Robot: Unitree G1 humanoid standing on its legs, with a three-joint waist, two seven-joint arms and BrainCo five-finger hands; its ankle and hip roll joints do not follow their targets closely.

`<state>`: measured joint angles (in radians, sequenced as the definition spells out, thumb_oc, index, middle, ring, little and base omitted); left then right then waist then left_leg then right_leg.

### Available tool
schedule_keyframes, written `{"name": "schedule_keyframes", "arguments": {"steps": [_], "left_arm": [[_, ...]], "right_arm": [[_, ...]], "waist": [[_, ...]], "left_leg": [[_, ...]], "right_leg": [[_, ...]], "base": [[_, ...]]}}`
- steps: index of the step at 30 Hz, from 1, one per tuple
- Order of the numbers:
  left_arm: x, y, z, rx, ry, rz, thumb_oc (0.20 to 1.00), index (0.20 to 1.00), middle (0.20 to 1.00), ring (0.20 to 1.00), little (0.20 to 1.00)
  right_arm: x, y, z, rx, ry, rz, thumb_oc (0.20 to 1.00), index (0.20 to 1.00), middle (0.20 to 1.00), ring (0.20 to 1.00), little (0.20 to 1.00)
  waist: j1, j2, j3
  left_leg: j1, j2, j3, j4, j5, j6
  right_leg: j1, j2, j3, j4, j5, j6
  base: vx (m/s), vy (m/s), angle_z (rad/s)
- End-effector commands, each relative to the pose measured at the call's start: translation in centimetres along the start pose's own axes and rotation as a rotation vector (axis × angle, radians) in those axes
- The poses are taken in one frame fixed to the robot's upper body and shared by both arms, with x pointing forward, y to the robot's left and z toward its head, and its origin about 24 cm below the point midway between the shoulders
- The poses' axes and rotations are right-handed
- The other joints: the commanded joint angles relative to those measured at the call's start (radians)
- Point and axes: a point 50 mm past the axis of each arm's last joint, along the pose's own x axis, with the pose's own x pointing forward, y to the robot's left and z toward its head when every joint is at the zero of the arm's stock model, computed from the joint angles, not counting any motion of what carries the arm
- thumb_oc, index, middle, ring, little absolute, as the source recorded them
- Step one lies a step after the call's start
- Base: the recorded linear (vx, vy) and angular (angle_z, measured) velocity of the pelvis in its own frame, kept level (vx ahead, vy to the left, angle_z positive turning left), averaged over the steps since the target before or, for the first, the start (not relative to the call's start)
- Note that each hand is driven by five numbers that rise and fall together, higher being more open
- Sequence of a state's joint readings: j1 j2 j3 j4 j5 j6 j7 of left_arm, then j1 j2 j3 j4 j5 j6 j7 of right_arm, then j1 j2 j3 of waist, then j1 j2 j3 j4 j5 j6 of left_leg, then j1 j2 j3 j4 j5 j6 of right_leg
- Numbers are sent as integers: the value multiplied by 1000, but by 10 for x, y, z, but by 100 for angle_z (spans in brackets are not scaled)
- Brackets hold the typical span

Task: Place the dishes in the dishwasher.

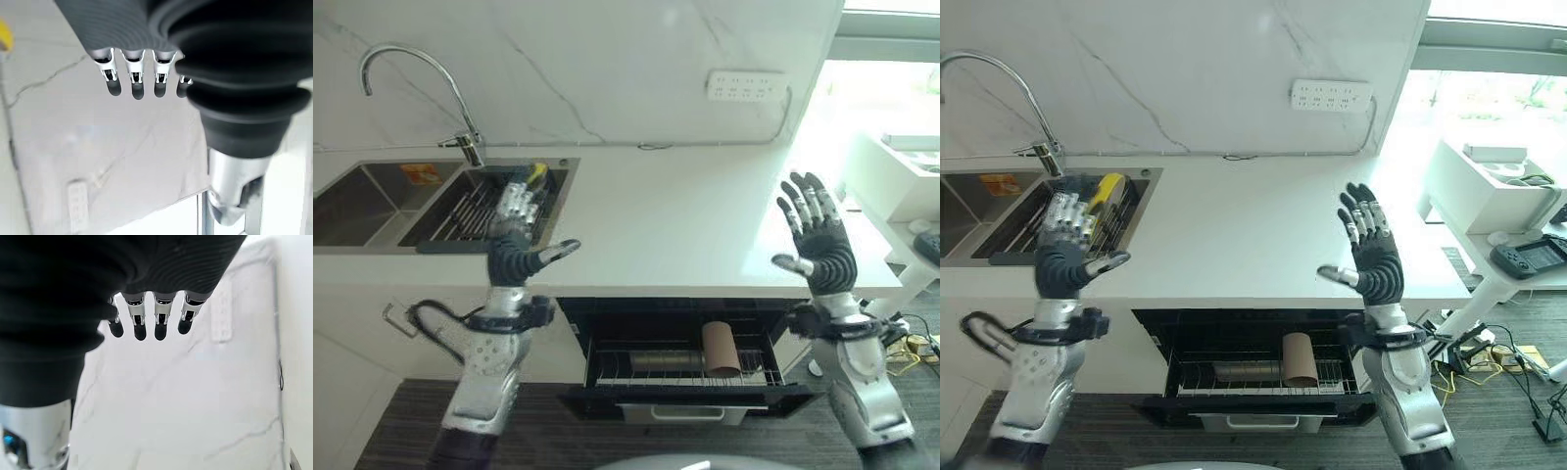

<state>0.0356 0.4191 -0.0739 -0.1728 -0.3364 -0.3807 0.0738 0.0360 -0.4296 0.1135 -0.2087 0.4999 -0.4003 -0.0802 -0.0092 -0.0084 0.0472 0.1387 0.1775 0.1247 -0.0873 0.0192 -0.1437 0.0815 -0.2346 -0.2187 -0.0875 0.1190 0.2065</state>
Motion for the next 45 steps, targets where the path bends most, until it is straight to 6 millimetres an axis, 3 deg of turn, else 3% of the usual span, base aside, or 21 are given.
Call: {"name": "schedule_keyframes", "arguments": {"steps": [1,15,17,19,20,22,25,27,29,30,31,32,34,36,37,38,39,40,43,44,45], "left_arm": [[15,1,14,-15,-90,-55,1000,1000,1000,1000,1000],[11,6,4,42,-36,-41,1000,1000,1000,1000,1000],[6,11,7,71,-38,-29,1000,1000,1000,1000,1000],[5,12,10,82,-63,-38,1000,1000,1000,1000,1000],[6,11,12,83,-77,-47,1000,1000,1000,1000,1000],[7,9,14,91,-93,-50,1000,1000,1000,1000,1000],[13,9,14,81,-101,-29,1000,1000,1000,1000,1000],[17,9,14,92,-118,-37,1000,1000,1000,1000,1000],[16,13,13,83,-112,-42,1000,1000,1000,1000,1000],[14,15,9,92,-75,-58,1000,1000,1000,1000,1000],[11,18,9,113,-59,-70,1000,1000,1000,1000,1000],[3,25,11,147,-63,-57,1000,1000,1000,1000,1000],[1,34,15,149,-76,-58,1000,1000,1000,1000,1000],[9,30,15,163,-92,-61,1000,1000,1000,1000,1000],[12,24,15,163,-102,-56,1000,1000,1000,1000,1000],[13,22,15,159,-107,-53,1000,1000,1000,1000,1000],[14,16,15,143,-104,-53,1000,1000,1000,1000,1000],[15,7,9,130,-88,-90,1000,1000,1000,1000,1000],[11,1,0,169,-54,-132,1000,1000,1000,1000,1000],[10,4,3,164,-60,-127,1000,1000,1000,1000,1000],[9,6,5,153,-64,-116,1000,1000,1000,1000,1000]], "right_arm": [[18,-1,23,46,-171,-9,1000,1000,1000,1000,1000],[13,-1,17,-8,-83,-36,1000,1000,1000,1000,1000],[10,-5,21,2,-77,-29,1000,1000,1000,1000,1000],[12,-10,24,2,-84,-39,1000,1000,1000,1000,1000],[15,-12,25,17,-95,-47,1000,1000,1000,1000,1000],[20,-13,25,61,-124,-67,1000,1000,1000,1000,1000],[24,-17,30,41,-146,-70,1000,1000,1000,1000,1000],[26,-24,34,31,-153,-90,1000,1000,1000,1000,1000],[26,-28,33,0,-160,-117,1000,1000,1000,1000,1000],[17,-32,28,6,-143,-162,1000,1000,1000,1000,1000],[13,-34,24,54,-124,-174,1000,1000,1000,1000,1000],[12,-32,18,115,-117,-150,1000,1000,1000,1000,1000],[10,-32,24,46,-165,-179,1000,1000,1000,1000,1000],[9,-32,29,67,-197,-224,1000,1000,1000,1000,1000],[7,-30,27,74,-189,-230,1000,1000,1000,1000,1000],[6,-28,26,77,-182,-227,1000,1000,1000,1000,1000],[4,-26,23,87,-173,-231,1000,1000,1000,1000,1000],[-3,-26,20,86,-177,-264,1000,1000,1000,1000,1000],[-4,-33,18,117,-159,-291,1000,1000,1000,1000,1000],[-2,-35,20,120,-155,-284,1000,1000,1000,1000,1000],[0,-35,22,104,-160,-282,1000,1000,1000,1000,1000]], "waist": [[9,-8,31],[-15,-1,4],[-10,-8,9],[7,-30,40],[14,-35,55],[12,-26,62],[-8,2,44],[-30,23,44],[-39,25,65],[-30,11,68],[-17,-2,70],[2,-8,80],[3,8,78],[-6,8,72],[-13,0,70],[-16,-3,66],[-35,-15,62],[-56,-20,58],[-53,-23,49],[-54,-26,54],[-44,-38,68]], "left_leg": [[-29,-174,5,44,-97,129],[1,-159,20,11,-88,125],[-18,-172,8,79,-105,127],[-102,-171,-15,261,-143,106],[-128,-160,-32,300,-157,101],[-109,-80,-24,248,-118,76],[-53,75,-10,104,-13,9],[-35,123,-7,96,-12,-30],[-62,83,-27,167,-81,-40],[-85,17,-20,190,-112,-31],[-83,-16,-7,190,-129,-15],[-39,-38,65,145,-141,22],[-37,-72,82,103,-132,77],[-54,-103,95,94,-117,113],[-46,-128,91,79,-115,130],[-50,-136,89,74,-107,134],[-42,-171,71,69,-106,147],[-44,-189,37,69,-98,155],[-46,-197,20,103,-111,145],[-75,-200,21,206,-138,134],[-146,-183,36,390,-121,100]], "right_leg": [[6,110,40,39,-114,-70],[23,142,65,28,-119,-78],[17,140,73,58,-136,-87],[5,118,76,114,-148,-106],[-3,109,66,137,-152,-111],[-14,86,50,147,-150,-101],[-14,13,38,137,-147,-56],[-44,-36,58,174,-150,-22],[-87,-145,92,197,-93,39],[-71,-218,62,123,35,55],[-81,-240,14,94,99,55],[-134,-226,-82,182,118,55],[-151,-106,-58,293,-40,8],[-143,16,-75,345,-124,-32],[-121,96,-62,344,-163,-49],[-118,123,-50,331,-159,-59],[-101,198,30,288,-163,-80],[-93,226,118,249,-160,-93],[-66,211,97,210,-171,-102],[-60,209,121,197,-184,-118],[-46,190,116,185,-189,-142]], "base": [[-14,-76,-30],[14,-39,-4],[-20,-25,20],[-115,73,61],[-207,340,82],[-209,553,42],[-155,768,29],[-169,933,42],[-153,913,18],[-102,611,13],[-193,665,-5],[-231,676,-18],[-214,684,-100],[-98,428,-2],[1,211,49],[108,167,11],[197,47,-2],[247,1,1],[172,-57,90],[126,-21,-6],[74,36,-14]]}}
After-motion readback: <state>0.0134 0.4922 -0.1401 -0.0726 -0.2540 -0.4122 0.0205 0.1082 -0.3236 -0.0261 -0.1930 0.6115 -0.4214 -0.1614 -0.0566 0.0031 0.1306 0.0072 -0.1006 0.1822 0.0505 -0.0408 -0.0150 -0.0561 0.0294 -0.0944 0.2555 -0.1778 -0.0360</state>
